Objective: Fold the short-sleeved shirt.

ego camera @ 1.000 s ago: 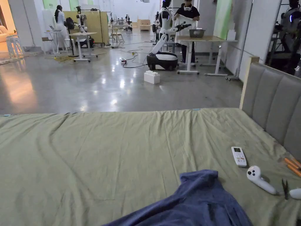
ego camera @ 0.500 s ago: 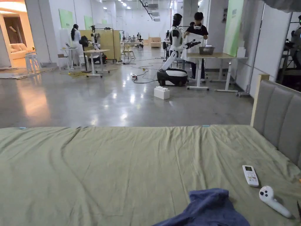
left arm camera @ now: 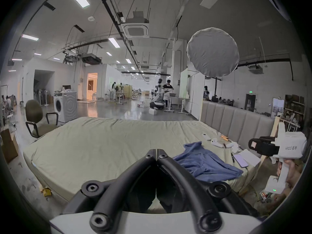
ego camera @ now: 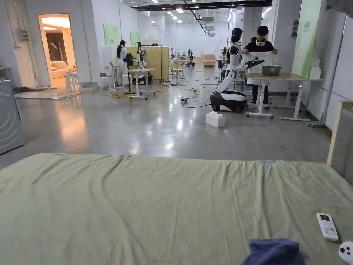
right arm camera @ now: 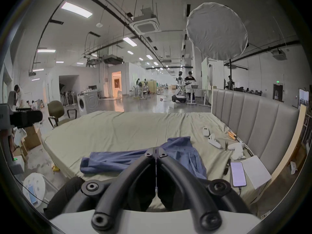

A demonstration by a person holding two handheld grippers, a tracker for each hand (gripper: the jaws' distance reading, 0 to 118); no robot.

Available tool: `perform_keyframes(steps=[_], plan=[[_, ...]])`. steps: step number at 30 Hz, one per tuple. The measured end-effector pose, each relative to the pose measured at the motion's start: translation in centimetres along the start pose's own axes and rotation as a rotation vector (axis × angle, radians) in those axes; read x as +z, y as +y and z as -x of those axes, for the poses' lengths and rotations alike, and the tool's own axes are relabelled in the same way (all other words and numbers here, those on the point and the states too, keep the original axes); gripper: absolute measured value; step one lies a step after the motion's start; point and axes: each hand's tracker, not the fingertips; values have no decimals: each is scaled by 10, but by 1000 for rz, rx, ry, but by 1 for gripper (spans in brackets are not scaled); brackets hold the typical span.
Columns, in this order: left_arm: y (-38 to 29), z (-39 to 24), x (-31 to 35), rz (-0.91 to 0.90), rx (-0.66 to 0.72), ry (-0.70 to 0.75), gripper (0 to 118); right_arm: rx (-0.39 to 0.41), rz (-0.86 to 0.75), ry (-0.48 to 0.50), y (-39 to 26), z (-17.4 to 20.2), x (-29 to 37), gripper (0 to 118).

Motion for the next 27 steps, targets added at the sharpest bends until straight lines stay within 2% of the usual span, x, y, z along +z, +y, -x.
perform_keyframes(steps=[8,9,14,18,23,24,25,27], plan=[[0,2,1,10,-9,18,0,-69,-16,12,5,-10,4,0],[-7,9,1,11,10,15,0,-74,-17,15,5,-10,4,0],[-7,35,-10,34,291,-79,0,-101,9,28,-2,-14,6,0],[-9,50,-26,50,315,-30,0,-100,43,21,-10,-18,9,0],[-28,80,-72,148,406,29,1,-159,106,20,-25,-27,5,0],[-34,86,-86,196,425,50,15,-178,116,22,-27,-29,4,0],[-45,94,-105,242,449,70,35,-198,126,28,-29,-30,2,0],[-65,110,-144,313,474,15,72,-218,131,30,-32,-32,-1,0]])
